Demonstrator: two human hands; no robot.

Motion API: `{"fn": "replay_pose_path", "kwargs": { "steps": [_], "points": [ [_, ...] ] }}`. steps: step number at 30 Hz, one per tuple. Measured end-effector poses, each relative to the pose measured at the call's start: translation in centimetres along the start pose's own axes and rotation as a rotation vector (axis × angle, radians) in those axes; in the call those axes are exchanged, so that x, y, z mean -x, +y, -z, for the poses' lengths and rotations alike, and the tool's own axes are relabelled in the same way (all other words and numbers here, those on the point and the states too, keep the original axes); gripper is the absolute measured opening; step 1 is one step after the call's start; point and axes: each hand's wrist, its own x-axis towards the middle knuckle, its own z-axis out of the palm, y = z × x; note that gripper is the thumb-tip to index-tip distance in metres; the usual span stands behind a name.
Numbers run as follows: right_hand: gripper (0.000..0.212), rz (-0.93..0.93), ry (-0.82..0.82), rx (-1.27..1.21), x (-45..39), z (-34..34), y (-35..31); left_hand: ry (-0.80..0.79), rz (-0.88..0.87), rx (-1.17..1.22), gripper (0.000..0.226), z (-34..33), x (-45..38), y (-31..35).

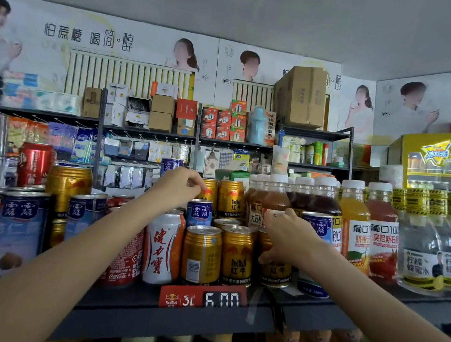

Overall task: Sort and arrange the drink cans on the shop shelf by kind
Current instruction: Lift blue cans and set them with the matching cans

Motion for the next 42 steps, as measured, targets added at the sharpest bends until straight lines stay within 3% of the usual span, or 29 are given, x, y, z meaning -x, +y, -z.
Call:
{"fn": "replay_pose_path", "kwargs": {
  "steps": [4, 8, 12, 17, 22, 24, 28, 31, 33, 38, 42],
  "points": [
    [0.023, 0.102, 0.061, -0.032, -1.4, 2.4, -0.3, 0.043, -0.002, -0.015, 0.020, 1.9, -0.3, -0.6],
    [0.022, 0.203, 0.218, -0.199, -4.1, 4.3, -1.4, 0.055, 0.002, -0.067, 0.021, 4.0, -0.1, -1.2],
    [0.020, 0.344, 0.175, -0.500, -7.0, 5.0, -4.0, -0.054, -0.007, -0.190, 0.018, 6.8, 0.2, -2.3],
    [0.026, 0.493, 0.067, -0.630, -10.6, 5.4, -8.0, -0.333, 0.037, -0.377, 0.021, 10.3, 0.0, -4.9],
    [0.035, 0.664, -0.367, -0.682, -11.8, 6.1, -9.7, -0.567, 0.084, -0.476, 0.025, 13.2, 0.0, -7.2],
    [0.040, 0.687, -0.456, -0.631, -11.9, 5.9, -10.3, -0.622, 0.102, -0.426, 0.025, 13.9, 0.2, -7.7],
    [0.040, 0.667, -0.464, -0.502, -11.7, 6.4, -10.9, -0.661, 0.083, -0.396, 0.032, 14.3, 0.6, -7.6],
    [0.041, 0.585, -0.450, -0.350, -11.4, 7.2, -11.8, -0.736, 0.100, -0.567, 0.046, 13.5, 1.1, -7.6],
    [0.046, 0.561, -0.435, -0.270, -11.1, 7.9, -12.5, -0.703, 0.060, -0.699, 0.049, 13.0, 1.7, -7.8],
    [0.060, 0.594, -0.346, -0.569, -9.9, 9.0, -14.3, -0.628, -0.016, -0.717, 0.051, 14.1, 3.1, -7.7],
    [0.070, 0.633, -0.295, -0.473, -9.8, 6.1, -16.1, -0.610, -0.037, -0.701, 0.052, 15.6, 4.6, -8.0]
  ]
}}
